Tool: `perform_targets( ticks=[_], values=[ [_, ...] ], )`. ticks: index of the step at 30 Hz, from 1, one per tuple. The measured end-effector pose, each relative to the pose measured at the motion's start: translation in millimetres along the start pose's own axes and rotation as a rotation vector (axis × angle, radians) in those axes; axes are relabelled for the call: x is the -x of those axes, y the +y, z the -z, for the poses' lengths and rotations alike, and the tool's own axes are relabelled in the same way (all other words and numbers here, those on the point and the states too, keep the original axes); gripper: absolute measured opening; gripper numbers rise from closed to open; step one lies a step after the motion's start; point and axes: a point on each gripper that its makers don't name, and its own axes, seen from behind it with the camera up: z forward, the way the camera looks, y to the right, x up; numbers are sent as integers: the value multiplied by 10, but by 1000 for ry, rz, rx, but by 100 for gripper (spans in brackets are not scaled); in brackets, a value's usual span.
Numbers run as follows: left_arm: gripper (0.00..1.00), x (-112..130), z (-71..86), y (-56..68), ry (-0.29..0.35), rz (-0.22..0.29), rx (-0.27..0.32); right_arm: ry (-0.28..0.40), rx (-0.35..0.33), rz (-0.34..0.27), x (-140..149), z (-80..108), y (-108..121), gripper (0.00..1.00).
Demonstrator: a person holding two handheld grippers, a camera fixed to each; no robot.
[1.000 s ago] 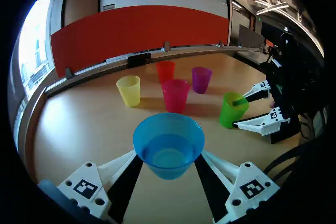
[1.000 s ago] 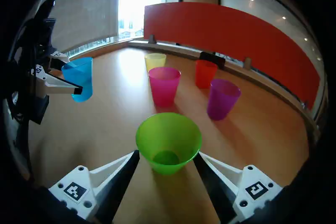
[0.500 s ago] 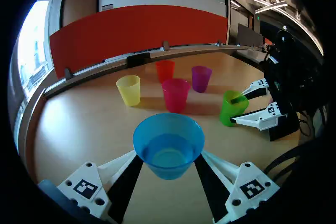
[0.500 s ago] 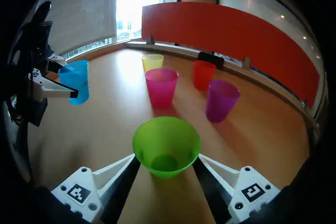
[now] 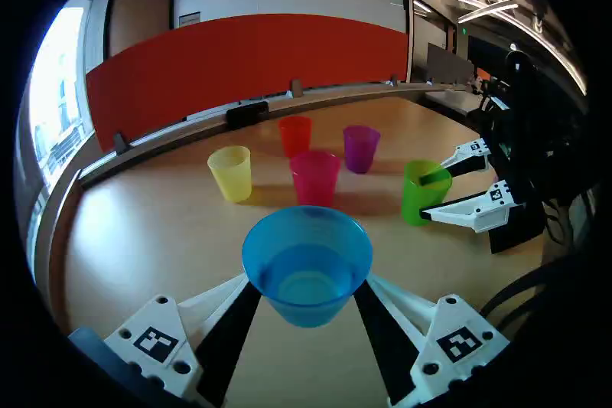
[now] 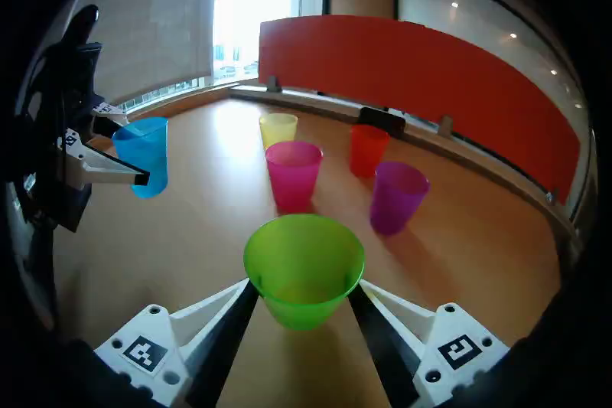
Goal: Pour water
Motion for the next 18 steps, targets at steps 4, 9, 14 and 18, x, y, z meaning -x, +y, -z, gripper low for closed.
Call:
perform_targets(
  ticks=[4,9,14,18],
  values=[
    [79,-135,63,29,8,-29,8,24,3,-4,-146,136,14,86],
    [79,-360,176,74,21,-78,17,53,6,-9,-343,359,31,85],
    [79,-641,318,143,37,-128,23,77,7,-6,-544,632,23,86],
    [79,-859,440,223,46,-161,34,94,3,-3,-690,853,-3,85]
  ],
)
